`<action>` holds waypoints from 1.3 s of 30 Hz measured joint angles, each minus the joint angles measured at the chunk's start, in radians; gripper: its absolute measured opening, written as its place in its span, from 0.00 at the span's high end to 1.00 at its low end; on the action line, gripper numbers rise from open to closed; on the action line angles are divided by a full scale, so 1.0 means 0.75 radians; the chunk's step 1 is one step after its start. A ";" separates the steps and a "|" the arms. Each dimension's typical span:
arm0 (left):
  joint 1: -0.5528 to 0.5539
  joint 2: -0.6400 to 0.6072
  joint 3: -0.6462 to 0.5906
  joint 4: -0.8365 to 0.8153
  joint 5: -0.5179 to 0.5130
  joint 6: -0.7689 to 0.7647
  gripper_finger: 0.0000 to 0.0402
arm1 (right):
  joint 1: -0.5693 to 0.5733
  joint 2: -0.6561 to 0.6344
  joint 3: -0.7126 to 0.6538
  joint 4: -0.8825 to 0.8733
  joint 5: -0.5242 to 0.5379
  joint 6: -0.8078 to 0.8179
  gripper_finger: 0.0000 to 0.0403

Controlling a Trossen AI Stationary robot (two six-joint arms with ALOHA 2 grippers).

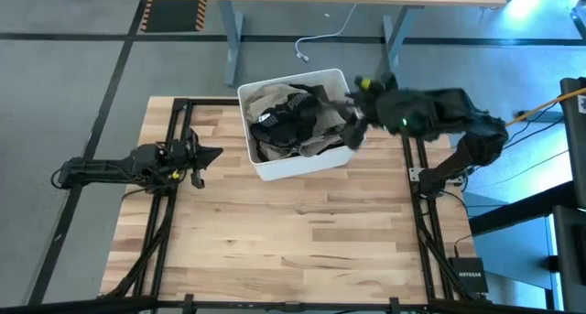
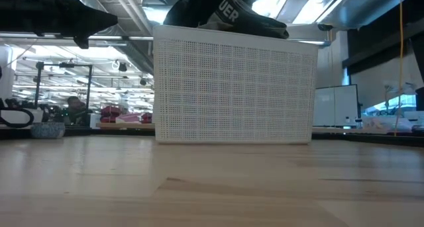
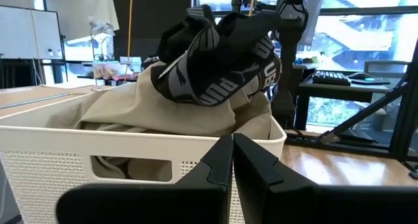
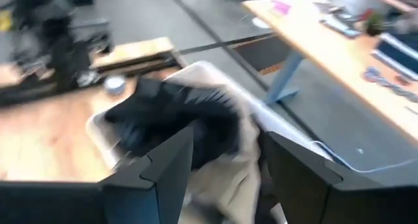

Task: Sort clothes
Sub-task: Return to Home Position

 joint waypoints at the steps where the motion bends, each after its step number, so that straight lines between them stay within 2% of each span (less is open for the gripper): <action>1: 0.000 0.000 0.000 0.000 0.000 -0.004 0.98 | 0.033 -0.010 -0.017 -0.017 -0.005 0.015 0.49; 4: 0.001 0.000 0.000 -0.001 0.003 -0.008 0.98 | 0.134 -0.034 -0.115 -0.056 0.000 0.073 0.49; 7: 0.000 0.000 0.000 0.004 0.030 -0.018 0.98 | 0.241 -0.094 -0.304 -0.033 0.090 0.136 0.49; 9: 0.000 -0.004 0.000 0.016 0.031 -0.013 0.98 | 0.289 -0.155 -0.484 0.005 0.125 0.182 0.49; 12: 0.001 -0.003 0.000 0.014 0.031 -0.008 0.98 | 0.320 -0.272 -0.818 0.205 0.114 0.222 0.49; 16: 0.000 -0.003 0.000 0.015 0.032 -0.002 0.98 | 0.325 -0.505 -1.326 0.726 -0.055 0.129 0.49; 20: 0.000 -0.003 0.000 0.015 0.032 0.034 0.98 | 0.268 -0.706 -1.825 1.430 -0.417 -0.041 0.54; 23: 0.001 -0.003 0.000 0.009 0.032 0.060 0.98 | 0.212 -0.797 -2.127 1.891 -0.629 -0.056 0.59; 25: 0.000 -0.003 0.000 0.008 0.032 0.074 0.98 | 0.185 -0.833 -2.284 2.052 -0.691 -0.066 0.62; 31: 0.000 -0.003 0.000 -0.039 0.031 0.014 0.98 | 0.079 -0.991 -2.532 2.171 -0.730 -0.076 0.71; 39: 0.001 -0.001 -0.001 -0.310 0.031 -0.155 0.98 | -0.001 -1.269 -2.717 2.172 -0.759 -0.099 0.85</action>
